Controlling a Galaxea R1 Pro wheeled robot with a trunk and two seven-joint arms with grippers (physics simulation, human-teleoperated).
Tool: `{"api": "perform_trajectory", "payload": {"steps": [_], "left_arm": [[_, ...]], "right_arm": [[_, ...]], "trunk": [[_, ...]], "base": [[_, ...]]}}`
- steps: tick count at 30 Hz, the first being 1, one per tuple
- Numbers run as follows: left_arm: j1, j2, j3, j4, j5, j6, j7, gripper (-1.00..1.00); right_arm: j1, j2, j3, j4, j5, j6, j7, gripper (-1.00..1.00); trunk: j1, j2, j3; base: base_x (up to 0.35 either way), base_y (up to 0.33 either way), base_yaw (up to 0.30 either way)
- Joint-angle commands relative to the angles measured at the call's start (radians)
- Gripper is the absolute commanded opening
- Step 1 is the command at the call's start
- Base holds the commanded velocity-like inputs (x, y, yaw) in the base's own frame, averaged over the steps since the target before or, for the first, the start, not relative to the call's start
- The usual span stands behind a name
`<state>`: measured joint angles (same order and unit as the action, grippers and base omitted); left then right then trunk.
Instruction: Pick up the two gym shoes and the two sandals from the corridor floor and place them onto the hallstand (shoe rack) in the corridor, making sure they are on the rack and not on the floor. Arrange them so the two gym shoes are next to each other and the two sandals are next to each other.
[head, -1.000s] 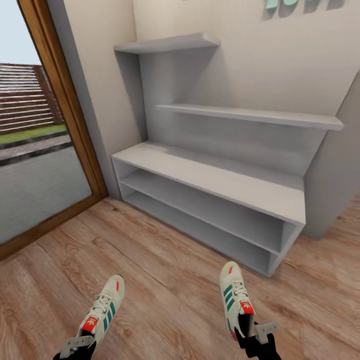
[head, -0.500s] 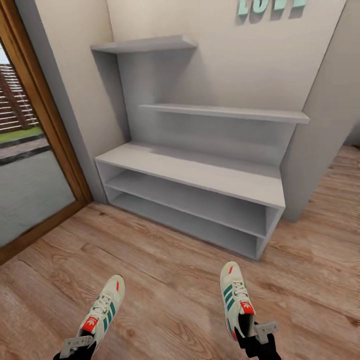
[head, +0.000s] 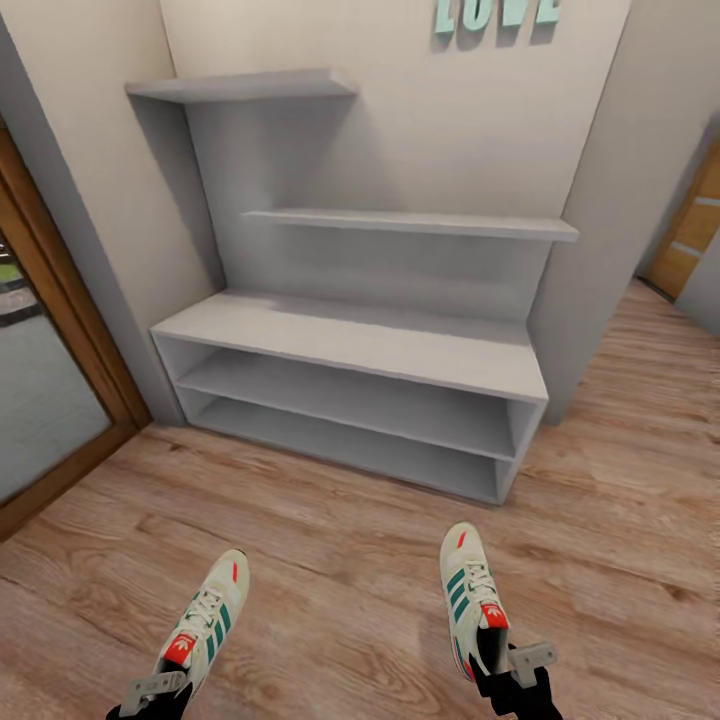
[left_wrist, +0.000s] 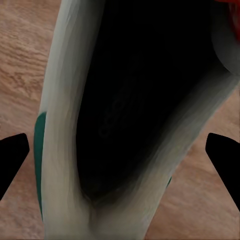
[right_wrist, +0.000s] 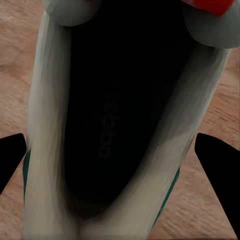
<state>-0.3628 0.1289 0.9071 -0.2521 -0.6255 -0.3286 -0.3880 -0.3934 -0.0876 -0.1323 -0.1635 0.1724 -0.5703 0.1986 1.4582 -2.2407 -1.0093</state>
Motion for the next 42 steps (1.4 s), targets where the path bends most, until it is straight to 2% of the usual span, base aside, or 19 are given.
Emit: {"api": "perform_trajectory", "payload": {"steps": [1, 25, 32, 42], "left_arm": [[-0.001, 0.000, 0.009, 0.001, -0.008, -0.004, -0.005, -1.00], [-0.001, 0.000, 0.009, 0.001, -0.013, -0.004, -0.004, -1.00], [-0.001, 0.000, 0.009, 0.001, -0.013, -0.004, -0.003, -1.00], [-0.001, -0.001, 0.007, 0.001, -0.014, -0.004, -0.001, -1.00]], "right_arm": [[-0.001, 0.000, -0.009, 0.001, 0.009, -0.003, 0.004, -1.00], [-0.001, 0.000, -0.009, 0.001, 0.009, -0.003, 0.004, -1.00], [-0.001, 0.000, -0.009, 0.001, 0.009, -0.003, 0.004, -1.00], [-0.001, -0.002, -0.008, 0.003, 0.010, -0.006, 0.005, -1.00]], "trunk": [[0.000, 0.000, -0.001], [0.000, 0.000, -0.001], [0.000, 0.000, -0.001], [0.000, 0.000, -0.001]], "base": [[0.086, 0.303, -0.276], [0.097, 0.298, -0.275], [0.041, 0.064, -0.258], [0.001, 0.002, -0.041]]}}
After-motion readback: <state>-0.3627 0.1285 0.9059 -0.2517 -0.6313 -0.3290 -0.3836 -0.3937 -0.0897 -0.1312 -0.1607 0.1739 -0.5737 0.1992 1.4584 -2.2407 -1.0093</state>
